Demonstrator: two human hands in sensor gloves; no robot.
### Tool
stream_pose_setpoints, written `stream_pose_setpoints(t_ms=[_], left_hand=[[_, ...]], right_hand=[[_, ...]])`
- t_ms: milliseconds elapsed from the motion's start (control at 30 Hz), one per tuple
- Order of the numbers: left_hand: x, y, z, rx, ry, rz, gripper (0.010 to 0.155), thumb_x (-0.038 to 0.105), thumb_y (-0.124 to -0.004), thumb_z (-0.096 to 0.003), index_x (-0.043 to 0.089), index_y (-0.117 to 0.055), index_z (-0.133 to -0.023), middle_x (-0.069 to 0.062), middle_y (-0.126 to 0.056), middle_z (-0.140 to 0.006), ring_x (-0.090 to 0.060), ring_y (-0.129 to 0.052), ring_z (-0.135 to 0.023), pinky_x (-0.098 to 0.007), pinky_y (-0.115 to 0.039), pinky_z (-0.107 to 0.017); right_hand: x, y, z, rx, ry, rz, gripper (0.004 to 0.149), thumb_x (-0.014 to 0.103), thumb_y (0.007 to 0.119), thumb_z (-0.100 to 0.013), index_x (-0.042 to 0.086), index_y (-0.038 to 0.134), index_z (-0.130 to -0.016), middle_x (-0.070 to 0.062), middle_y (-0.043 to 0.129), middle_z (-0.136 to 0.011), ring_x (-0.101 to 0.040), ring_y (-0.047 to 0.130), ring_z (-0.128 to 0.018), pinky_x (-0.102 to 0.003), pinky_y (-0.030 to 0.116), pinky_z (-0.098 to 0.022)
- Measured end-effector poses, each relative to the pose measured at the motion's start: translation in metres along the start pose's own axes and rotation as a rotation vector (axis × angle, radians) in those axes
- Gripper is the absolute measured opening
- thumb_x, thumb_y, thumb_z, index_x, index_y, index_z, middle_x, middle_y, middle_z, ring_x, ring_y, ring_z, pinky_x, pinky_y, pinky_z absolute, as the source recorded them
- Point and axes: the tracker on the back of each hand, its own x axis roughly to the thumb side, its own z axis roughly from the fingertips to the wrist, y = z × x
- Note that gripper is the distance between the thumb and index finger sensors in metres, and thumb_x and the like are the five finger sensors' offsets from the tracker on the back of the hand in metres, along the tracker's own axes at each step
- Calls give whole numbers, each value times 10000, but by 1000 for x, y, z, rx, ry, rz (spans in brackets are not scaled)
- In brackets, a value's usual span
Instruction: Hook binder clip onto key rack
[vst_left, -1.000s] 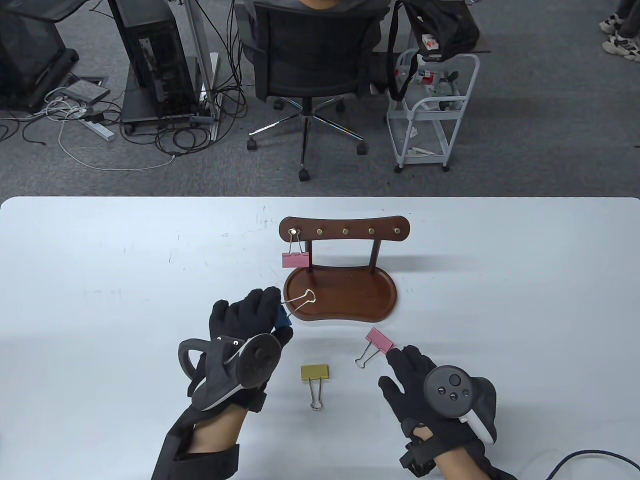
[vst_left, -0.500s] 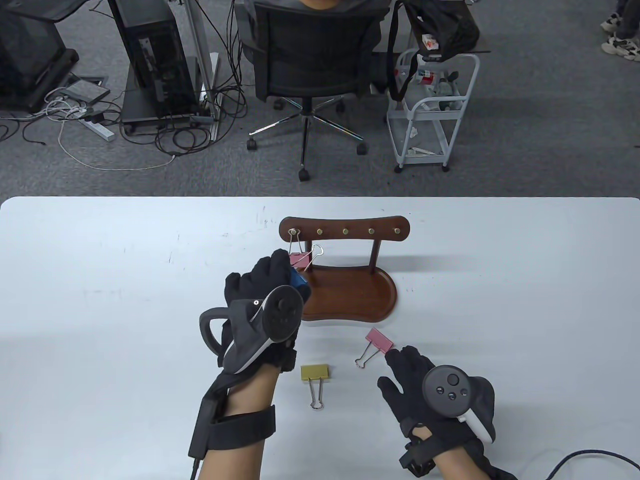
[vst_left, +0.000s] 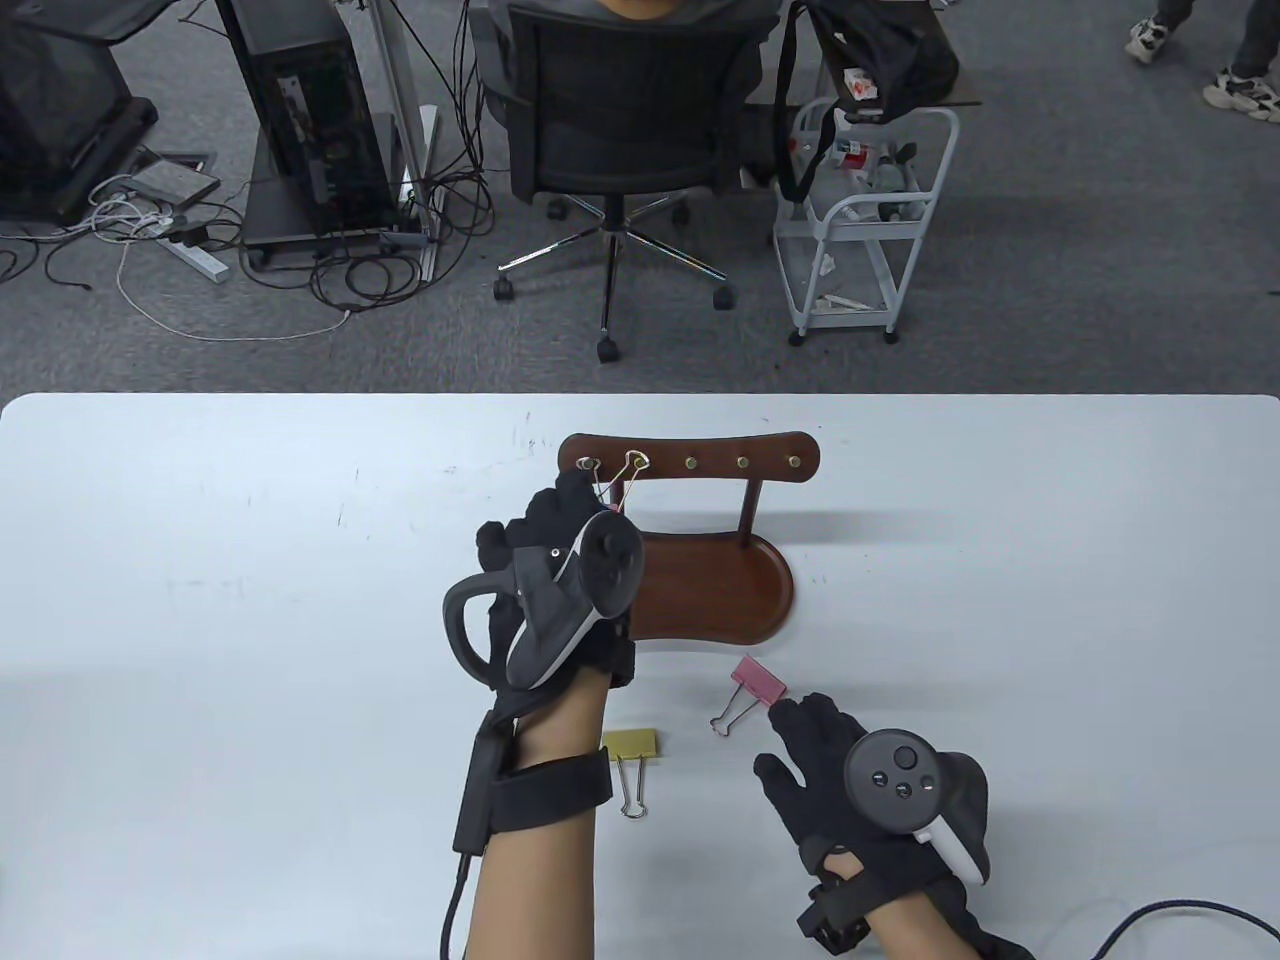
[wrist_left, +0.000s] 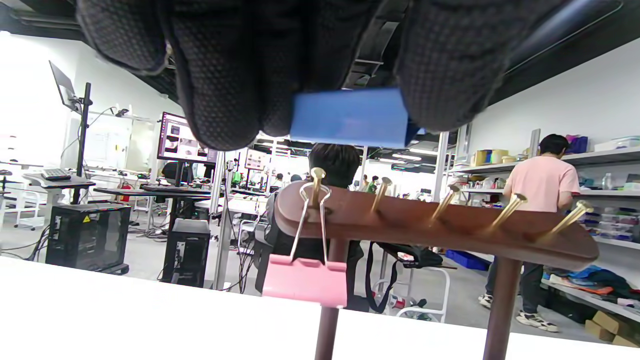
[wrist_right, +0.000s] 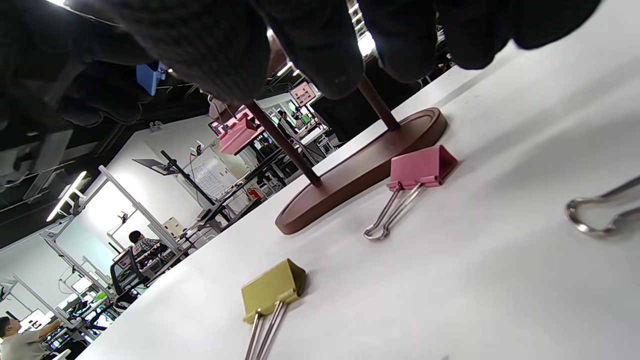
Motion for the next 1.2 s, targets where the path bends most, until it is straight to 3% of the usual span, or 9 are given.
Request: stream_pose_setpoints(t_ms=[1200], left_hand=[[26, -57, -19, -95, 41, -144, 844, 579, -887, -485, 9, -720, -1084, -228, -882, -963, -441, -988, -737, -709, -628, -676]], right_hand=[[1, 4, -1, 24, -6, -17, 676, 390, 750, -555, -23, 654, -1082, -427, 550, -1090, -687, 544, -905, -740, 529, -596]])
